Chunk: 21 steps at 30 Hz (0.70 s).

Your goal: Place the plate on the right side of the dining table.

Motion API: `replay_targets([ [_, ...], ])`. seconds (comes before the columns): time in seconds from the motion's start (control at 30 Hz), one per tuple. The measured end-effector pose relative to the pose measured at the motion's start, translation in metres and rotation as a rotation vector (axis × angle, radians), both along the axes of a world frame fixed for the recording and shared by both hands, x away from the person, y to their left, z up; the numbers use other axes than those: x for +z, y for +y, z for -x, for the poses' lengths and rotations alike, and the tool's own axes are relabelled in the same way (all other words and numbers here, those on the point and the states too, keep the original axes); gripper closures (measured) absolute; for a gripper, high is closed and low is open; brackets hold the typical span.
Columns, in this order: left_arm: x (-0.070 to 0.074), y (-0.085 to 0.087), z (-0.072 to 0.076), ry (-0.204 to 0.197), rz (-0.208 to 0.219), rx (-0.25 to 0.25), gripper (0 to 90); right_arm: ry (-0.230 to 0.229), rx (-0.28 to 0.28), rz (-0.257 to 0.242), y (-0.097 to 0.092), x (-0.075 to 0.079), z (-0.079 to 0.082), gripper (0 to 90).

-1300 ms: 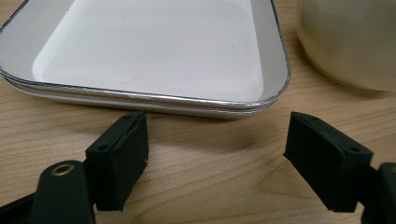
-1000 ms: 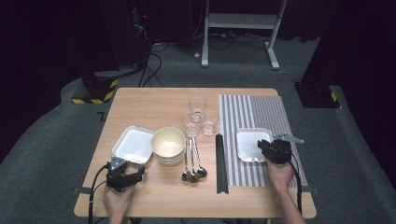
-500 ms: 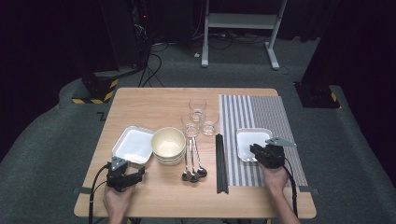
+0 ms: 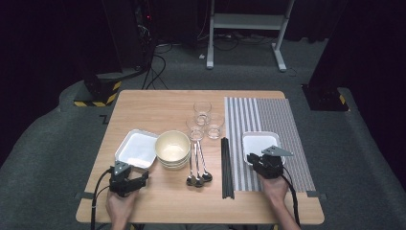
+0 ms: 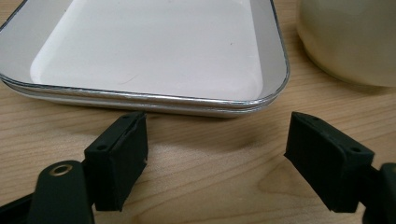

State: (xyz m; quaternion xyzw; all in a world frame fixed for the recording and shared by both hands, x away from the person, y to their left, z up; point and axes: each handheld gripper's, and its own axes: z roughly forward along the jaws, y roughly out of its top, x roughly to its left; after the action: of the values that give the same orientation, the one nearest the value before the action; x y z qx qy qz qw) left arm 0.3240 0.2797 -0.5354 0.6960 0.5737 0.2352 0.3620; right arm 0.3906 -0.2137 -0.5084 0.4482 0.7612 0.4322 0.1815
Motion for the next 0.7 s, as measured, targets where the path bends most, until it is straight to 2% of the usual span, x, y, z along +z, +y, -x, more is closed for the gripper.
replay_targets([
  [0.27, 0.0, 0.002, 0.001, 0.001, 0.016, 0.0, 20.9, 0.009, 0.063, 0.015, 0.012, -0.009, 0.011, 79.9],
  [0.5, 0.0, 0.001, 0.001, -0.006, 0.006, 0.008, 20.1, 0.022, 0.103, 0.083, 0.026, -0.02, 0.018, 79.6],
  [0.6, 0.001, 0.002, 0.003, -0.023, 0.025, 0.007, 19.7, 0.039, 0.112, 0.097, 0.028, -0.023, 0.017, 78.9],
  [0.7, 0.001, 0.003, 0.004, -0.035, 0.026, 0.004, 19.8, 0.037, 0.112, 0.117, 0.029, -0.024, 0.017, 78.0],
])
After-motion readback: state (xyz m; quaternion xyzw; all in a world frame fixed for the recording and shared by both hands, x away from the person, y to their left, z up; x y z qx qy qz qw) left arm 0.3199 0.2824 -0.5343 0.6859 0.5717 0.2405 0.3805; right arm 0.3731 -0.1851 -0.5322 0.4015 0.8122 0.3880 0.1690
